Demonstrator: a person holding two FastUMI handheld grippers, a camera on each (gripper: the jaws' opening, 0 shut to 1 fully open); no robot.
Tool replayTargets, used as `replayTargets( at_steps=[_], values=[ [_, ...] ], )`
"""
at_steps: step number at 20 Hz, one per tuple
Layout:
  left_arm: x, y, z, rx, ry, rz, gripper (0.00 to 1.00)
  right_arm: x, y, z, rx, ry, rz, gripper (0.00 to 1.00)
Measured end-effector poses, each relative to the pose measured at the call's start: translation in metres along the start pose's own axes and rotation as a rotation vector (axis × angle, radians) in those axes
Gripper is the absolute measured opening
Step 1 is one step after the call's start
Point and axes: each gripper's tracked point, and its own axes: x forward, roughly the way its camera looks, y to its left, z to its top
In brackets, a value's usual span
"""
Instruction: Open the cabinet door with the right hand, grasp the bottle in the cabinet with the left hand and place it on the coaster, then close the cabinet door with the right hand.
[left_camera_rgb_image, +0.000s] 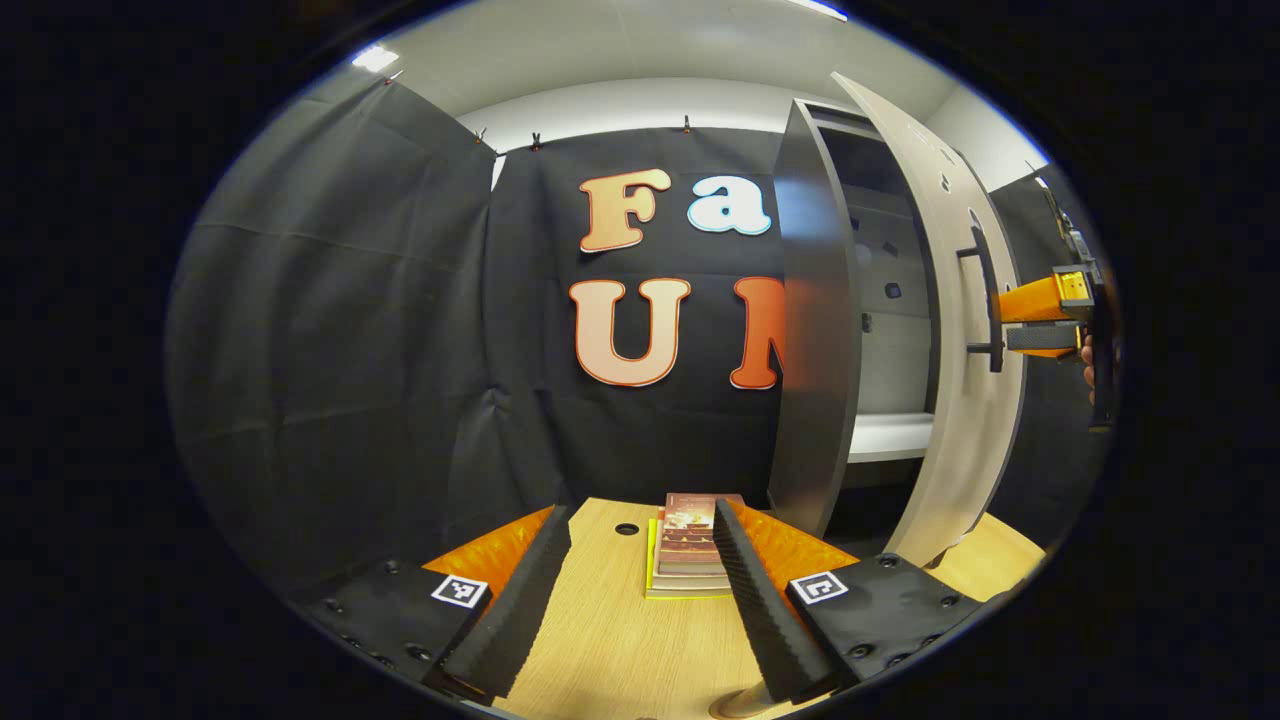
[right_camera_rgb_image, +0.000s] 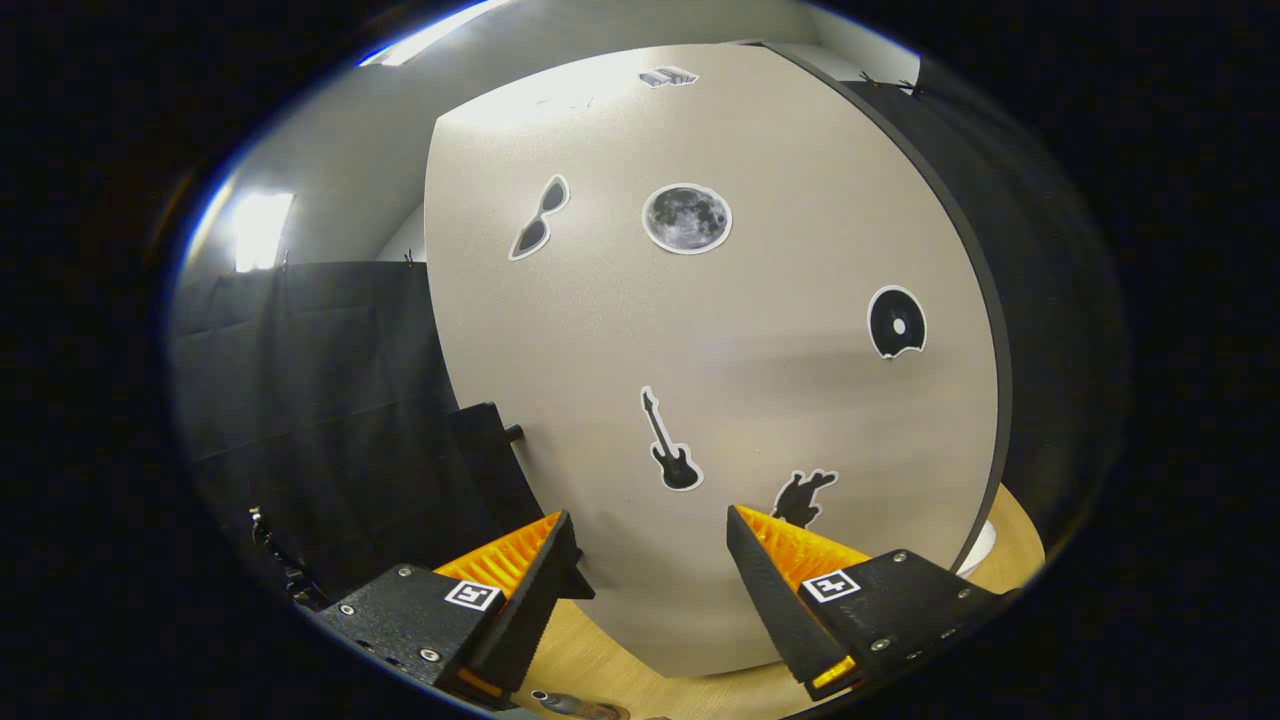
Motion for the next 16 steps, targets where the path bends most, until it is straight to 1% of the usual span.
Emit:
replayTargets(
  at_steps=[1, 2, 3, 4, 11, 14, 16],
  values=[
    [0.001, 0.001, 0.001, 0.004, 0.001, 0.001, 0.95, 0.001, 0.000, 0.000, -0.003, 0.001, -0.008, 0.94],
    [0.002, 0.002, 0.001, 0.007, -0.001, 0.004, 0.93, 0.003, 0.001, 0.001, -0.006, 0.002, -0.016, 0.94],
    [0.002, 0.003, 0.002, 0.008, -0.003, 0.006, 0.93, 0.004, 0.001, 0.001, -0.005, 0.004, -0.023, 0.94],
    [0.003, 0.004, 0.003, 0.009, -0.003, 0.007, 0.95, 0.004, 0.002, 0.001, -0.002, 0.006, -0.029, 0.94],
    [0.005, 0.003, 0.006, 0.009, -0.002, 0.014, 0.93, 0.008, 0.003, 0.000, 0.026, 0.008, -0.069, 0.94],
    [0.005, -0.003, 0.009, 0.004, 0.000, 0.006, 0.94, 0.014, -0.005, 0.000, -0.008, 0.006, -0.134, 0.94],
    [0.005, -0.009, 0.013, 0.007, 0.000, 0.001, 0.94, 0.015, -0.004, 0.003, -0.022, 0.005, -0.143, 0.93]
  ],
)
